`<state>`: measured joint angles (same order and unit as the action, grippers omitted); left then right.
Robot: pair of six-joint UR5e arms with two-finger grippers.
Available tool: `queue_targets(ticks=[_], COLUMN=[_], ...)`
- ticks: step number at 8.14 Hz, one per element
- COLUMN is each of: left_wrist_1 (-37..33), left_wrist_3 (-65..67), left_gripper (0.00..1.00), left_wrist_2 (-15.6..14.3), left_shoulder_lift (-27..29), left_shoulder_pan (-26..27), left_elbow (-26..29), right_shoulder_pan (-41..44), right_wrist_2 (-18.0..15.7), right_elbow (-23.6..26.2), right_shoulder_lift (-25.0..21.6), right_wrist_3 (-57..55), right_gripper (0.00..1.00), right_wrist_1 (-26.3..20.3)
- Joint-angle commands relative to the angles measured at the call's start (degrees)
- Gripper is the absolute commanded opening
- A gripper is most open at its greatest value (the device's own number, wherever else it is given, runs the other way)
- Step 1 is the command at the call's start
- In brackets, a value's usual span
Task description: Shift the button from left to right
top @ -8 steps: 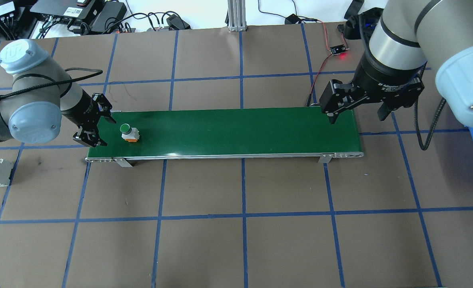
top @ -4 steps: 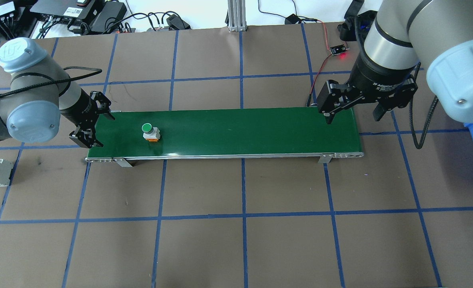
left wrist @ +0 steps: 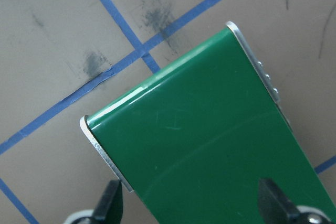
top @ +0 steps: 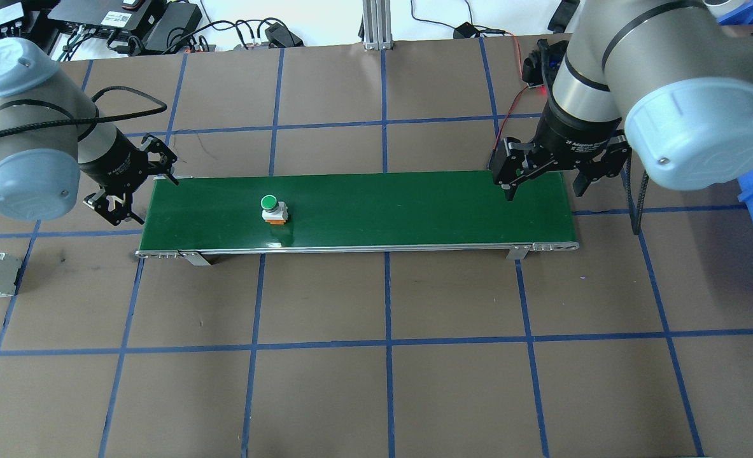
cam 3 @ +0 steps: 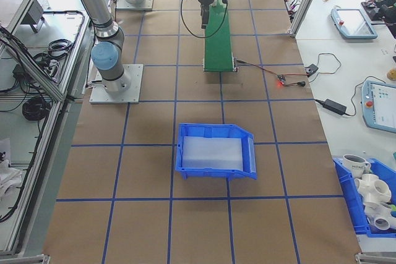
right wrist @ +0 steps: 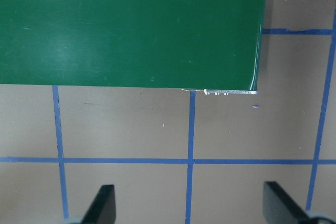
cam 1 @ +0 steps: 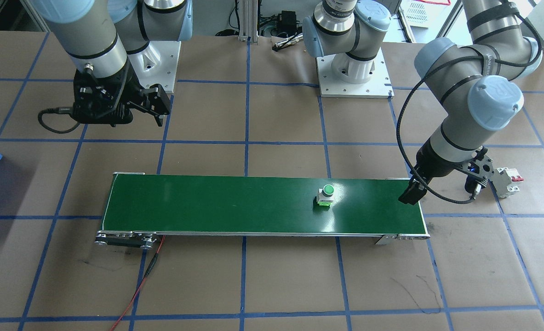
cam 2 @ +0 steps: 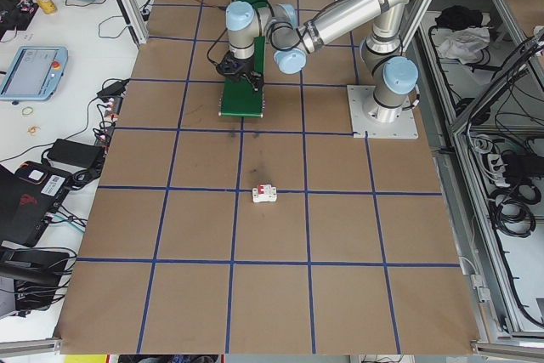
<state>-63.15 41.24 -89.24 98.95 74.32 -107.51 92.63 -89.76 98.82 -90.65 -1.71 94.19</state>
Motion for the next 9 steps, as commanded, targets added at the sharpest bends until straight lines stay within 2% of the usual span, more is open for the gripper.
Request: queue_targets(ticks=[1,2,3,4,6,7,8,9], left_wrist_1=[-15.01,-27.35,-33.39,-34.49,-34.33,-33.89,-33.97,-33.89], left_wrist_3=[-9.82,-11.34,-12.31,-13.28,-17.22,-19.85,-22.49,-24.52], left_gripper=[1.0,1.0,1.0,1.0,1.0,1.0,1.0,1.0], left_wrist_2=[0.2,0.2,-0.23,-0.15,-0.23,-0.24,-0.24,-0.84], left_shoulder_lift=[-3.4,-3.41,-2.45,-2.18,-4.19,-5.16,-5.86,-5.87], left_shoulder_pan=[5.71,10.01,14.23,17.4,21.03,21.04,21.04,21.04], left_elbow=[11.03,18.4,25.87,30.65,31.22,31.22,31.22,31.05], right_shoulder_pan=[-0.09,-0.26,-0.44,-0.44,-3.49,-5.43,-5.45,-5.45], right_wrist_2=[-0.41,-0.68,-0.68,-0.68,0.37,2.81,3.62,4.67], right_elbow=[5.23,5.59,5.51,5.51,5.6,5.68,5.77,6.03], right_shoulder_lift=[4.76,6.69,7.23,7.33,7.41,7.33,7.33,7.24], right_wrist_3=[1.09,1.09,0.92,0.92,0.39,1.0,0.66,1.0], right_gripper=[1.0,1.0,1.0,1.0,1.0,1.0,1.0,1.0], right_wrist_1=[11.5,13.45,13.56,13.56,13.21,13.12,13.55,17.21])
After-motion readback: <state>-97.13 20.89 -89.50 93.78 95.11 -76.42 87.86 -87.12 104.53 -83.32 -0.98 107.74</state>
